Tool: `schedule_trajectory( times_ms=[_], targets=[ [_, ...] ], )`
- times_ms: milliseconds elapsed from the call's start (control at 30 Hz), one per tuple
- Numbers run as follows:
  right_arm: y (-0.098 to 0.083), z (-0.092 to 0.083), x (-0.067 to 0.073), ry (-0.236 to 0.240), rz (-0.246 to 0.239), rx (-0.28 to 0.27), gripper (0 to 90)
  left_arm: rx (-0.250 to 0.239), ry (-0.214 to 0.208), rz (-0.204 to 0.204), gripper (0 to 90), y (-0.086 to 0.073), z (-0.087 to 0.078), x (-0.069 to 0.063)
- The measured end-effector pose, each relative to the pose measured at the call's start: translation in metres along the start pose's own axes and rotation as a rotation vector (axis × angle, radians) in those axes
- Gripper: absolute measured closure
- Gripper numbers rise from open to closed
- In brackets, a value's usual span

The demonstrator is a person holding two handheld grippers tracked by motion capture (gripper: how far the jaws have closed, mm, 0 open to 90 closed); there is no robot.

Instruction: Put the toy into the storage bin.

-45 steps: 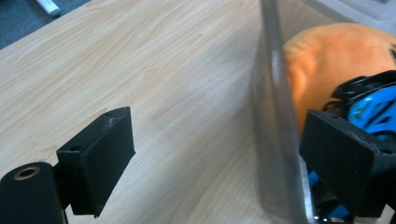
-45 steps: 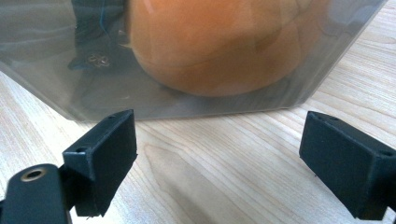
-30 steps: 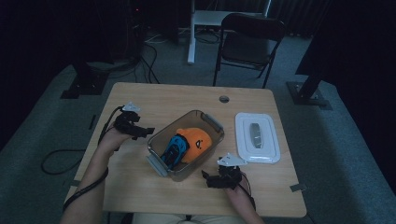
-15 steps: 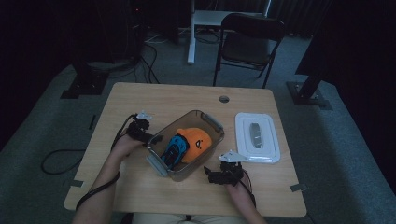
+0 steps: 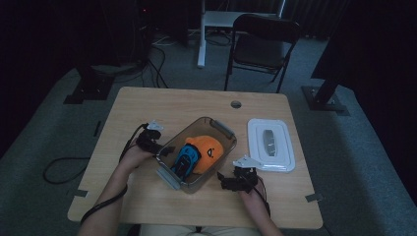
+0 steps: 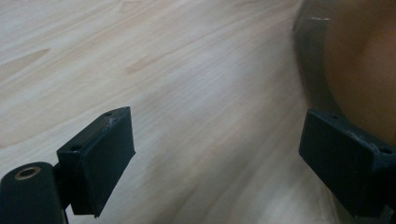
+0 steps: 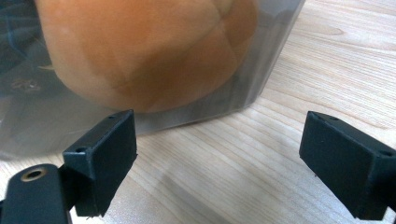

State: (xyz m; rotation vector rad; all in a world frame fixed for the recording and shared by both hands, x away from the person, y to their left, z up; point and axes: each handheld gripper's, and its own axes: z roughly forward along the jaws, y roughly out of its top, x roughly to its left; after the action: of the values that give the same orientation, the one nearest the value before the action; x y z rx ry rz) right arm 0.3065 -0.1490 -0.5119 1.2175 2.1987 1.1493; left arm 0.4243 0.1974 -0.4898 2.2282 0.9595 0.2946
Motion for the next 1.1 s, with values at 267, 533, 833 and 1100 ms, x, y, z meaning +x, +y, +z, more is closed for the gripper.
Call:
schedule_trajectory(
  times_ms=[267, 533, 833, 1100],
  targets=[
    [-0.002, -0.003, -0.003, -0.010, 0.009, 0.002, 10.9, -0.006, -0.025, 0.017, 11.1, -0.007, -0.003, -0.015],
    [-0.007, -0.010, -0.011, -0.016, 0.027, -0.002, 13.1, -0.004, -0.051, 0.069, 10.8, -0.011, -0.006, -0.036],
    [-0.011, -0.011, -0.009, -0.042, -0.011, 0.001, 13.1, -0.024, -0.041, 0.057, 10.2, -0.018, -0.005, -0.045],
    [-0.012, -0.005, -0.020, -0.030, 0.019, 0.005, 13.1, -0.029, -0.002, 0.052, 10.2, -0.022, -0.007, -0.054]
  ],
)
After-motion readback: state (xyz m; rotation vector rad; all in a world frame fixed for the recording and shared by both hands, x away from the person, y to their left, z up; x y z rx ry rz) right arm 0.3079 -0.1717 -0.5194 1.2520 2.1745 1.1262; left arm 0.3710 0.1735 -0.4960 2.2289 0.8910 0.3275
